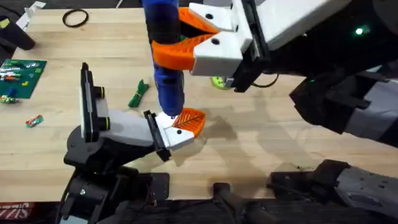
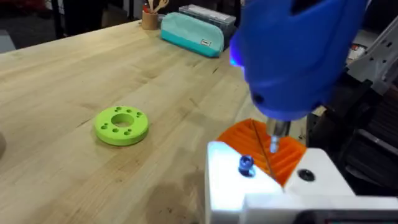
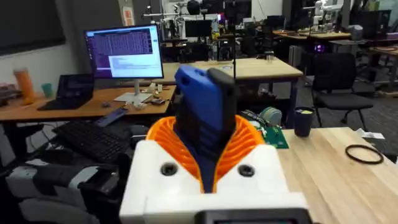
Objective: Pick up the gripper from the table and insert it into the empty holder that is missing its gripper. Then pick up a screw, insert it into the mounting hole, and use the screwdriver to tighten it. Finally, clean up the table by picking up the vegetable and placing it into the bucket.
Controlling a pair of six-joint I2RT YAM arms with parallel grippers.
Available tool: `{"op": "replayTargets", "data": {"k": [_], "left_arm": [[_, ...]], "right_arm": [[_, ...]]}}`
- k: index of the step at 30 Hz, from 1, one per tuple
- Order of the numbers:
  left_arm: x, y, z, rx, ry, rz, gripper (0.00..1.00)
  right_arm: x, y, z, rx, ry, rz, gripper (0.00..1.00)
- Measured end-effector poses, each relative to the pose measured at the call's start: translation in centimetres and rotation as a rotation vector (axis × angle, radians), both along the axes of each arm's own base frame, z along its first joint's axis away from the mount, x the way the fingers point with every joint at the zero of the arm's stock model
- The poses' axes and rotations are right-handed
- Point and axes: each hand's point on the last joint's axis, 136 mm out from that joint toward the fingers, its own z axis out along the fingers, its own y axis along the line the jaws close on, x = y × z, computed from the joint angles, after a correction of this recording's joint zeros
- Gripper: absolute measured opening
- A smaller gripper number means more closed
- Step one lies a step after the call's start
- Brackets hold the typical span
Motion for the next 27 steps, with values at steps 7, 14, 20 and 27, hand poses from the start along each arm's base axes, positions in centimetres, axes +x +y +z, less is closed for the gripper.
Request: {"op": "replayTargets", "data": {"k": [7,14,20,27], "left_arm": [[0.0,0.0,0.0,0.0,0.0,0.0,0.018],[0.0,0.0,0.0,0.0,0.0,0.0,0.018],[0.0,0.0,0.0,0.0,0.0,0.0,0.018],[0.0,0.0,0.0,0.0,0.0,0.0,0.018]], "right_arm": [[0.4,0.0,0.1,0.009,0.007,-0.026,0.05],[0.3,0.2,0.2,0.013,0.007,-0.032,0.05],[0.6,0.3,0.0,0.01,0.011,-0.037,0.05],[1.1,0.7,-0.7,-0.004,0.021,-0.044,0.05]]}}
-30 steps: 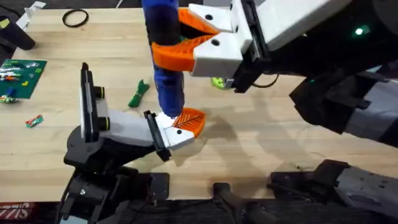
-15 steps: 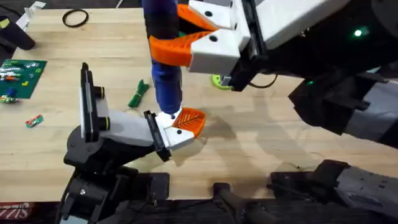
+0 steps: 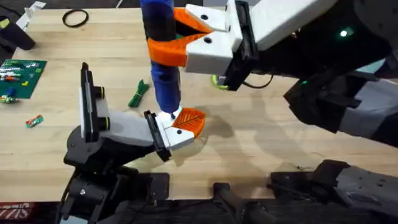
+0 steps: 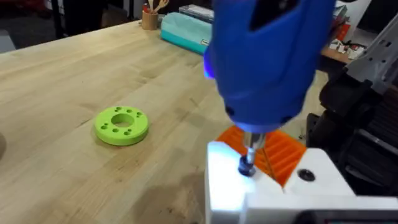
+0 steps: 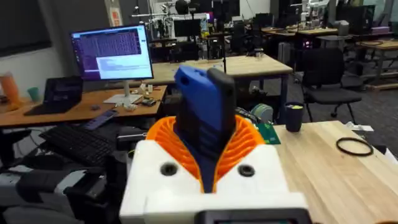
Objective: Pick up the gripper from the table and insert it into the empty holder that is missing its gripper. Then pick up a screw, insert it into the mounting hole, and use the screwdriver to tighten it. Finally, clean up the table by picking up the vegetable and placing it into the bucket.
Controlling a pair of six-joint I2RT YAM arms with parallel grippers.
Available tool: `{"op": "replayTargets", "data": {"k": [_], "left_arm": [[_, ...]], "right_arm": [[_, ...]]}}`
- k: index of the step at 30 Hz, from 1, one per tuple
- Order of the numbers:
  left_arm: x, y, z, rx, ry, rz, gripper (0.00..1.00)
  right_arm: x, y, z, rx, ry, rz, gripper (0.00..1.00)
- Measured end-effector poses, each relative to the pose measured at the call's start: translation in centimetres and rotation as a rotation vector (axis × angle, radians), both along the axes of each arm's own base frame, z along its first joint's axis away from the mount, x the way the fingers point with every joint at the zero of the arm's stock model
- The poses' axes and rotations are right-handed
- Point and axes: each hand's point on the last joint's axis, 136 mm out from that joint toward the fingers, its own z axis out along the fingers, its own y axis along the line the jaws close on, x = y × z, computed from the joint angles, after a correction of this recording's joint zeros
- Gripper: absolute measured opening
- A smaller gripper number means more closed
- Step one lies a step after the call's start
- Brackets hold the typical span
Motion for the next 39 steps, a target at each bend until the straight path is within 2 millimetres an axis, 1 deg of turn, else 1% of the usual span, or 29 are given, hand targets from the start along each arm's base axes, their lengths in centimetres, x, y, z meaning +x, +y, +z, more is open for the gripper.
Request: {"op": "replayTargets", "data": {"k": [13,18,29,32,36,39], "left_arm": [[0.0,0.0,0.0,0.0,0.0,0.0,0.018],[0.0,0.0,0.0,0.0,0.0,0.0,0.018],[0.0,0.0,0.0,0.0,0.0,0.0,0.018],[0.0,0.0,0.0,0.0,0.0,0.0,0.018],[0.0,0.0,0.0,0.0,0.0,0.0,0.018],[0.0,0.0,0.0,0.0,0.0,0.0,0.018]], "right_arm": [[0.1,0.0,0.0,-0.001,-0.017,-0.008,0.05],[0.3,0.2,-0.7,-0.026,0.008,-0.009,0.05],[0.4,0.2,-0.9,-0.032,0.013,-0.016,0.05],[0.4,0.2,-0.7,-0.024,0.004,-0.016,0.05],[0.1,-0.1,0.3,0.012,-0.029,-0.014,0.05],[0.0,-0.1,0.5,0.017,-0.032,-0.013,0.05]]}}
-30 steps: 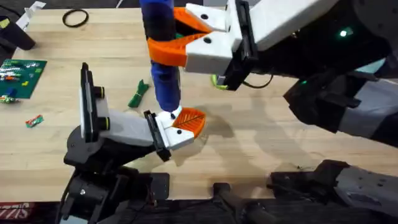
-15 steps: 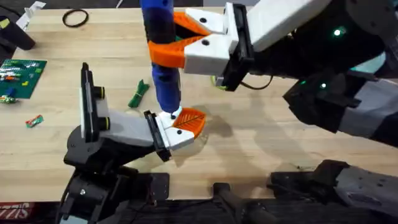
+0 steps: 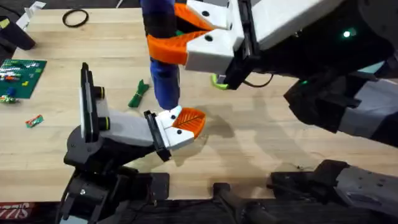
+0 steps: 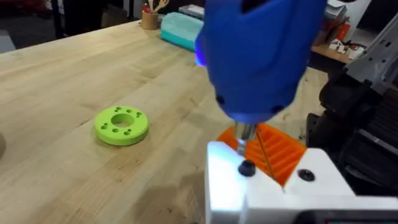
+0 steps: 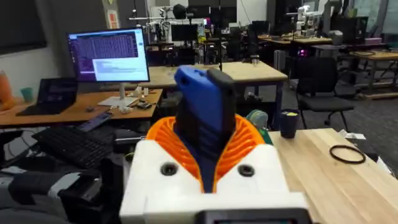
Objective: Pick up the gripper from the table and insert it into the empty holder that is missing its gripper. Then pick up a screw, insert it into the mounting hole, and use the screwdriver to tighten it. Finally, clean up the table by picking up the vegetable and placing it into the bucket.
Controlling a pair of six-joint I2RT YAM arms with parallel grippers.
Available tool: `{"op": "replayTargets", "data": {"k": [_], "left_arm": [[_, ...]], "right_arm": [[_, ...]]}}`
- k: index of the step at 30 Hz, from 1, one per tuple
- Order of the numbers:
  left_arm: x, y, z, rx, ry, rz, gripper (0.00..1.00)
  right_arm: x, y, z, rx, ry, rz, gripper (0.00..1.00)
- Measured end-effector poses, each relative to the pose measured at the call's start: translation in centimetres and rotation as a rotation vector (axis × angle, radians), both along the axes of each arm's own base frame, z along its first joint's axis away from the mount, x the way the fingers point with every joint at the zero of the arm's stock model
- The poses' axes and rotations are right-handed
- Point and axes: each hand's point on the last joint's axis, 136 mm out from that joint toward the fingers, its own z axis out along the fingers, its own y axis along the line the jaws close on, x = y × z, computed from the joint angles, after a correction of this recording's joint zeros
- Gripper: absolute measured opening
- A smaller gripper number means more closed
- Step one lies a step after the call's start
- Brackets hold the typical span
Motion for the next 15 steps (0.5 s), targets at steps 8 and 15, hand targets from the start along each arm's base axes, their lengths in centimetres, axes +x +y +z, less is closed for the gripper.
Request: {"op": "replayTargets", "data": {"k": [8,15], "left_arm": [[0.0,0.0,0.0,0.0,0.0,0.0,0.018],[0.0,0.0,0.0,0.0,0.0,0.0,0.018]], "right_arm": [[0.01,-0.01,-0.41,-0.016,0.011,0.011,0.05],[0.5,-0.3,-0.57,-0.022,0.019,0.001,0.05]]}}
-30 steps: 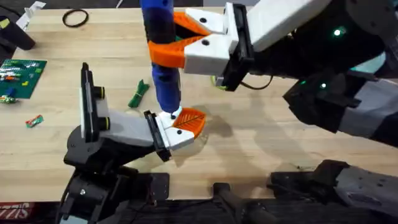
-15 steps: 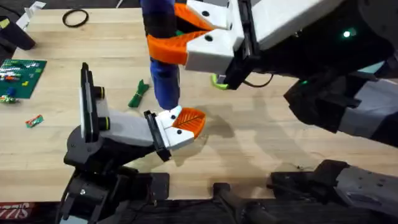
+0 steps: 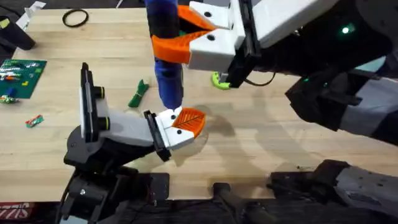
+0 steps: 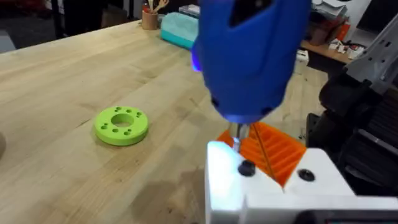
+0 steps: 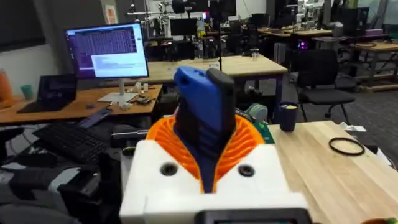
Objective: Pick up the gripper from the table and insert it into the empty holder that is missing its gripper. Then pick up a screw, insert it into the mounting hole, and use the screwdriver to tighten it. Finally, clean up the table by picking up the vegetable and placing it into the bucket.
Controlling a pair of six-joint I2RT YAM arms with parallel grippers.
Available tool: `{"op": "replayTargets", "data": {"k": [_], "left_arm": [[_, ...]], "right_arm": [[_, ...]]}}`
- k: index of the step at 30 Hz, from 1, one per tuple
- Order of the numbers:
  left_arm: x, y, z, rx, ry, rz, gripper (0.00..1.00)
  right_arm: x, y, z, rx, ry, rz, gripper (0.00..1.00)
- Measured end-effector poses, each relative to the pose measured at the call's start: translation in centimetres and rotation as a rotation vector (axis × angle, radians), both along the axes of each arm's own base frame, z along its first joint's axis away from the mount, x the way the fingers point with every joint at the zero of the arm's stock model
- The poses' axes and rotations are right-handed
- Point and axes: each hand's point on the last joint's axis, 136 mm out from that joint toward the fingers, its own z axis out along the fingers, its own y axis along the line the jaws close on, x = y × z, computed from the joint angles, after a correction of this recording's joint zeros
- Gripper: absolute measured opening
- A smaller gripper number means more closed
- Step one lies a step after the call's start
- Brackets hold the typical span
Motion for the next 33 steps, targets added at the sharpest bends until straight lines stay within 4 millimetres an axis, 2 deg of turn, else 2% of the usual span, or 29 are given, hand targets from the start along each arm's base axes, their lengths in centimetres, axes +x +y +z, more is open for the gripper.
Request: {"op": "replayTargets", "data": {"k": [24,33], "left_arm": [[0.01,0.0,-0.01,0.0,0.0,0.0,0.018],[0.01,0.0,-0.01,0.0,0.001,0.0,0.018]], "right_arm": [[-0.29,0.04,-0.08,-0.002,0.038,0.027,0.05],[-0.71,0.63,-0.55,-0.012,0.049,0.049,0.05]]}}
